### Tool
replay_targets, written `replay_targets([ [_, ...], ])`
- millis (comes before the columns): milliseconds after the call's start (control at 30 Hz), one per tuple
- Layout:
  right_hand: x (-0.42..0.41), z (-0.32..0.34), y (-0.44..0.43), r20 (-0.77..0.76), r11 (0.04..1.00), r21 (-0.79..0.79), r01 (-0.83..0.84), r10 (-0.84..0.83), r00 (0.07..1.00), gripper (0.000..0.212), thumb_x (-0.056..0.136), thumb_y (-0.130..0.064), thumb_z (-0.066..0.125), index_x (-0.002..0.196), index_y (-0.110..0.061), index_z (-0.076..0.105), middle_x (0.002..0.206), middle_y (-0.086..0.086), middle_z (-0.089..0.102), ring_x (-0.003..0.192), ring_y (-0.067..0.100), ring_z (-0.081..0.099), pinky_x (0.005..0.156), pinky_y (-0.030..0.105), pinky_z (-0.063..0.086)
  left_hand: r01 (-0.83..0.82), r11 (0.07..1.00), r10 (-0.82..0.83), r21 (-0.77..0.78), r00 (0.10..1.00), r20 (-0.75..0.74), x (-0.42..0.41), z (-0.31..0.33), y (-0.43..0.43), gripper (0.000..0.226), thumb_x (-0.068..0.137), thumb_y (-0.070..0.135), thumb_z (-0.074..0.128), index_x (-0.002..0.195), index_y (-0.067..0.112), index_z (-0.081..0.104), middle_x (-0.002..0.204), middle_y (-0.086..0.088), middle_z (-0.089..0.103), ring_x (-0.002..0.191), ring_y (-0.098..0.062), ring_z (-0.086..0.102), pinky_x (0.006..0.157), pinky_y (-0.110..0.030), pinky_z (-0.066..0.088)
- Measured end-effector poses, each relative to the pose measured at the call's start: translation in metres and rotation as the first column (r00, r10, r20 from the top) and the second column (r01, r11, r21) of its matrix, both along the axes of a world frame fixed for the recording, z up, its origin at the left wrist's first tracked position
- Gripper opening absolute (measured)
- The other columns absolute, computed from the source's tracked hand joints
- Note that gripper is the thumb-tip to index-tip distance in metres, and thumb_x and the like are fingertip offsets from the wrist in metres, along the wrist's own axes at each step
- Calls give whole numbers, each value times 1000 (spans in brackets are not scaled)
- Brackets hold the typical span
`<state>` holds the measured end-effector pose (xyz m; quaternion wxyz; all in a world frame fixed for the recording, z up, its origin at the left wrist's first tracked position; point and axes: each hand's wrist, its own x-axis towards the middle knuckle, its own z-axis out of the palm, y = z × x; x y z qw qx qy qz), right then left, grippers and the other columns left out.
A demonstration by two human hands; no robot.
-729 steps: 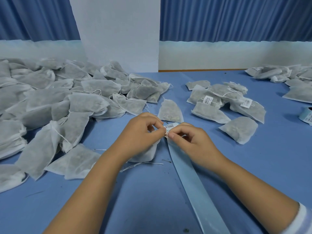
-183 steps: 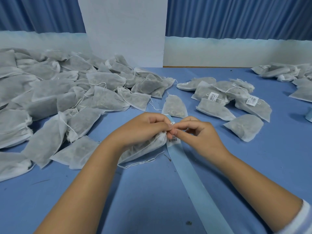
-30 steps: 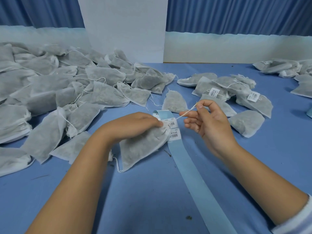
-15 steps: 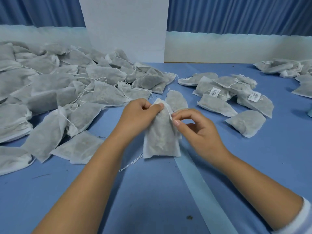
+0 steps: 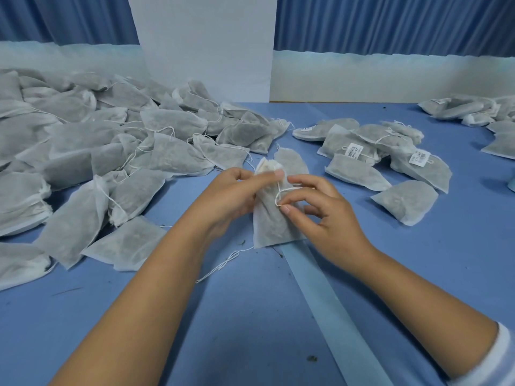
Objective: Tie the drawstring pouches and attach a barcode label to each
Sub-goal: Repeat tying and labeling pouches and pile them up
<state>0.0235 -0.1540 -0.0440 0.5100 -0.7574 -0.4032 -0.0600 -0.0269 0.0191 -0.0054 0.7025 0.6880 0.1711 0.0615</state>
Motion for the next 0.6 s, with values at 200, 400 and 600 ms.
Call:
replay_targets([
  [200,1,3,-2,16,997,-62,-44,45,999,15,90,-12,67,101,-20,72,126,-4,53,119,7,54,93,26,51,57,988,-57,141,998,-7,-1,-7,7,30,78,24,82,102,7,75,100,-11,77,100,-26,72,99,-47,53],
  [400,14,-1,-6,11,972,-222,72,-71,997,17,87,-16,71,99,-28,66,105,-11,53,96,4,55,77,16,47,-22,999,22,45,1000,-2,1,-4,33,12,78,29,79,79,17,78,84,-2,77,75,-12,73,70,-27,59],
  [600,17,-13,-3,-34,905,-416,94,-118,992,34,82,-31,76,109,-38,55,106,-10,52,82,2,55,74,10,40,138,989,-145,-52,969,-200,-1,-13,42,30,80,27,76,102,7,73,98,-7,77,87,-17,75,78,-31,60],
])
